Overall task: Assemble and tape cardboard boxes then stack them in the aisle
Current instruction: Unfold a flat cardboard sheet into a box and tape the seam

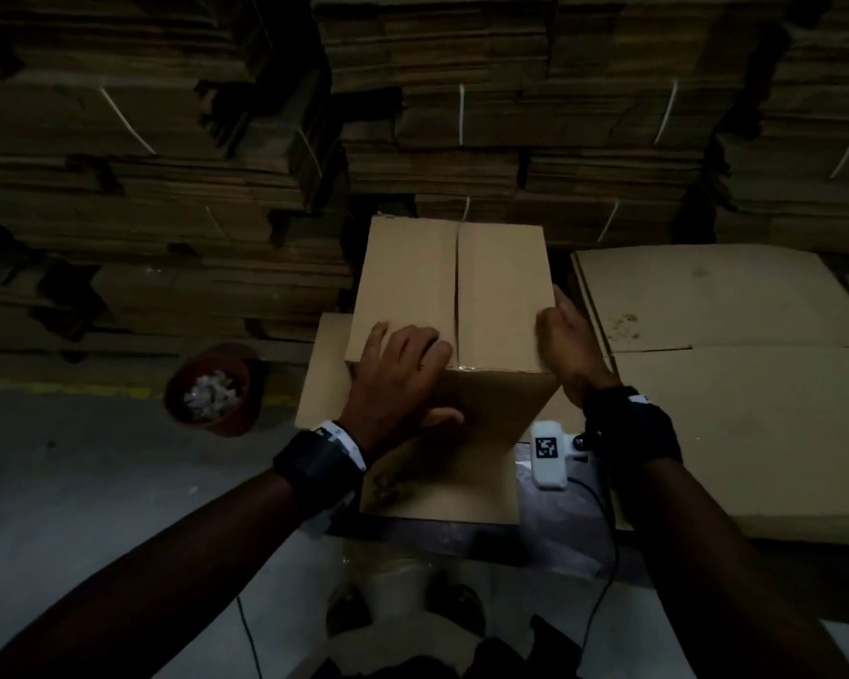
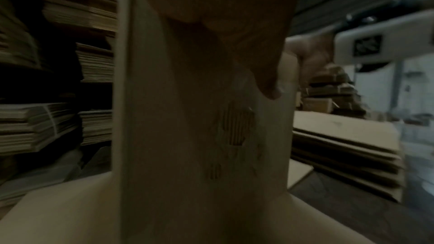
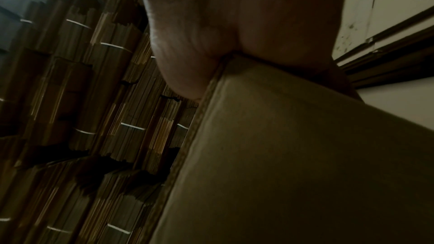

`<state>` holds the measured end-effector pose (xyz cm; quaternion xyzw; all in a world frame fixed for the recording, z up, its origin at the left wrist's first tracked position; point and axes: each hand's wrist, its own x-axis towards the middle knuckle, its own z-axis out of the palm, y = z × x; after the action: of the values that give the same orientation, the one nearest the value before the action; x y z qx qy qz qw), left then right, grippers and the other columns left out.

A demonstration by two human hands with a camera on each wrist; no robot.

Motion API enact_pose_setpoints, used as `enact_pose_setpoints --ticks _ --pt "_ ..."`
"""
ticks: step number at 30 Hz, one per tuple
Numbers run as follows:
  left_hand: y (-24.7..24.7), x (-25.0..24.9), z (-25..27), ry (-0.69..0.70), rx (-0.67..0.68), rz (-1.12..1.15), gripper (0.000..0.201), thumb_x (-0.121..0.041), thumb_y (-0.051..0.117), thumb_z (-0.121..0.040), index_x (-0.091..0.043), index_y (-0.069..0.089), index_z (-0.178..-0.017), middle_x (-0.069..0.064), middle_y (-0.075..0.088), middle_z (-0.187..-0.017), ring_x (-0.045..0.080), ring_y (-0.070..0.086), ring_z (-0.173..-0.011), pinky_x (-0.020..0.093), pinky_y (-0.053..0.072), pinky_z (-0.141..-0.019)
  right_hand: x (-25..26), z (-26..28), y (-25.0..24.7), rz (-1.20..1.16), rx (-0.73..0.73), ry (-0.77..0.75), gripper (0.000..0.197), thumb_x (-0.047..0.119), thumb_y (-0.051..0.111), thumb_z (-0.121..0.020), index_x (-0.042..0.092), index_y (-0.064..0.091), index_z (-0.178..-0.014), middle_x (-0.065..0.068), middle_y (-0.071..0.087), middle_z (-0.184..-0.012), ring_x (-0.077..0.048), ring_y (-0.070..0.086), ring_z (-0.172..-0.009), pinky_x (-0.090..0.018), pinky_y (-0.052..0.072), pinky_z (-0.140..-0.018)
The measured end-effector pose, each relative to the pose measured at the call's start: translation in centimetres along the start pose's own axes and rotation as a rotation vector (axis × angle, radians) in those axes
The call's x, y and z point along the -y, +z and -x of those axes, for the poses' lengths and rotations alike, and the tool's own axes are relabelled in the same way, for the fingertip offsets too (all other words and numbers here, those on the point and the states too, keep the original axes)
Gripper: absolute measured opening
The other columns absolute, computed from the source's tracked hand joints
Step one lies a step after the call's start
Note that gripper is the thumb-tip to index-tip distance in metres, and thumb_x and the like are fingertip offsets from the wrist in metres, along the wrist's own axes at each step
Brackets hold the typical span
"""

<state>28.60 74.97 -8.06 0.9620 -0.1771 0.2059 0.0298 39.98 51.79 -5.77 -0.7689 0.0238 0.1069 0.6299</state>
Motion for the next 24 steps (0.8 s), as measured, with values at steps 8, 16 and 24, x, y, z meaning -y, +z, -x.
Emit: enact_pose_setpoints --ticks 8,16,24 --pt "1.2 -1.7 -0.3 -0.143 -0.087 -0.06 0.068 -0.037 0.083 -0.069 -0.011 0.057 -0.126 0.015 0.059 -0.131 0.035 0.055 -0.122 0.061 0.037 -0.105 0.3 0.5 0.1 -0.028 -0.006 0.01 0.043 0.019 0.037 -0.106 0.031 0.049 -0.146 -0.002 0.063 -0.086 -0.006 0.054 -0.061 -0.022 0.044 -0.05" --pt "0.8 0.7 0.7 0.097 -0.191 -0.072 0.037 -0.033 0.054 -0.098 -0.011 0.067 -0.125 0.015 0.062 -0.135 0.035 0.06 -0.122 0.056 0.044 -0.097 1.1 1.2 0.3 -0.004 -0.001 0.003 0.042 0.023 0.038 -0.107 0.035 0.048 -0.145 -0.003 0.07 -0.11 -0.016 0.063 -0.087 -0.024 0.052 -0.065" --pt "-4.0 1.6 -3.8 -0.396 -0.147 0.625 0.033 -0.041 0.036 -0.107 -0.021 0.061 -0.116 -0.002 0.07 -0.075 0.015 0.068 -0.067 0.039 0.056 -0.065 1.6 2.2 0.2 -0.006 0.019 -0.012 0.038 0.022 0.037 -0.108 0.034 0.05 -0.141 -0.003 0.067 -0.102 -0.014 0.058 -0.079 -0.021 0.048 -0.055"
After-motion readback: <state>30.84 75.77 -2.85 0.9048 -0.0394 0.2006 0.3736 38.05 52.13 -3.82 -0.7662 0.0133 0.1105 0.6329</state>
